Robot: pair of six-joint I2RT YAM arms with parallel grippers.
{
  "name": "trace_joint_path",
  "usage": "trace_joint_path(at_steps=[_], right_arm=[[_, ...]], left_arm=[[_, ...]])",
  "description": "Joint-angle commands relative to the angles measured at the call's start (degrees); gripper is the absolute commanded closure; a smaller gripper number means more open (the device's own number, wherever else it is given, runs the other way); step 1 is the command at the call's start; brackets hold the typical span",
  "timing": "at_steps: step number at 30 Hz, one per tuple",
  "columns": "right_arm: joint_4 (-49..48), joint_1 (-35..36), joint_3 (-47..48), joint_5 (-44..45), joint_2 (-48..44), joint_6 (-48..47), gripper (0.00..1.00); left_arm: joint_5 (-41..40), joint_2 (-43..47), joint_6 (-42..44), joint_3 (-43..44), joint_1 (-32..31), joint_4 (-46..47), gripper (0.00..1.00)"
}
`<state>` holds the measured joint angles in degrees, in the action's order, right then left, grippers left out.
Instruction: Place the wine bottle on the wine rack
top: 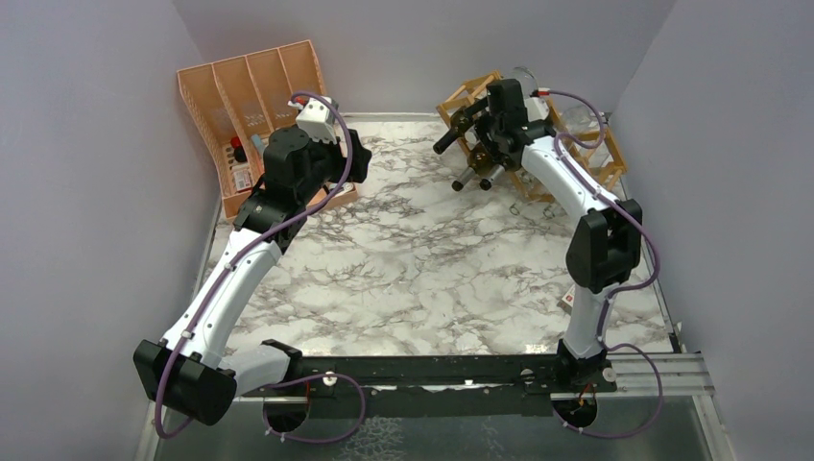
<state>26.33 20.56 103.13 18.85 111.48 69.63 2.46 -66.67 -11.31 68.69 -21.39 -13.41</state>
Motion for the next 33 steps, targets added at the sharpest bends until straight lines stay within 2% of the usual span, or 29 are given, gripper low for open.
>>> trace_joint_path(at_steps=[1,9,20,26,30,33], right_arm=[[-0.67,-0.30,-2.13,2.35,-3.69,0.54,0.13],[-1.55,-0.25,-6.33,3.43,-9.23,-0.35,0.00],[-3.74,-0.30,-16.85,3.67,-20.52,-3.44,0.00],[-1.51,-0.28,-21.82,4.52,-31.22,-14.37,0.00],[-0.82,-0.30,-28.44,3.97,-41.33,-24.38,0.00],[3.56,-0.27,-32.85,4.10,-48.48,-30.39,0.00]], left_arm=[[0.36,0.58,0.59,0.90,-0.14,0.75,0.25],[0.31,0.58,0.46,0.77,-0.12,0.75,0.24],[2.07,0.98,0.11,1.28,-0.12,-0.33,0.21],[5.85,2.23,0.95,5.70,-0.13,-5.19,0.19],[7.15,5.90,1.71,4.87,-0.10,-6.93,0.17],[6.93,9.35,1.88,3.45,-0.07,-8.76,0.17]])
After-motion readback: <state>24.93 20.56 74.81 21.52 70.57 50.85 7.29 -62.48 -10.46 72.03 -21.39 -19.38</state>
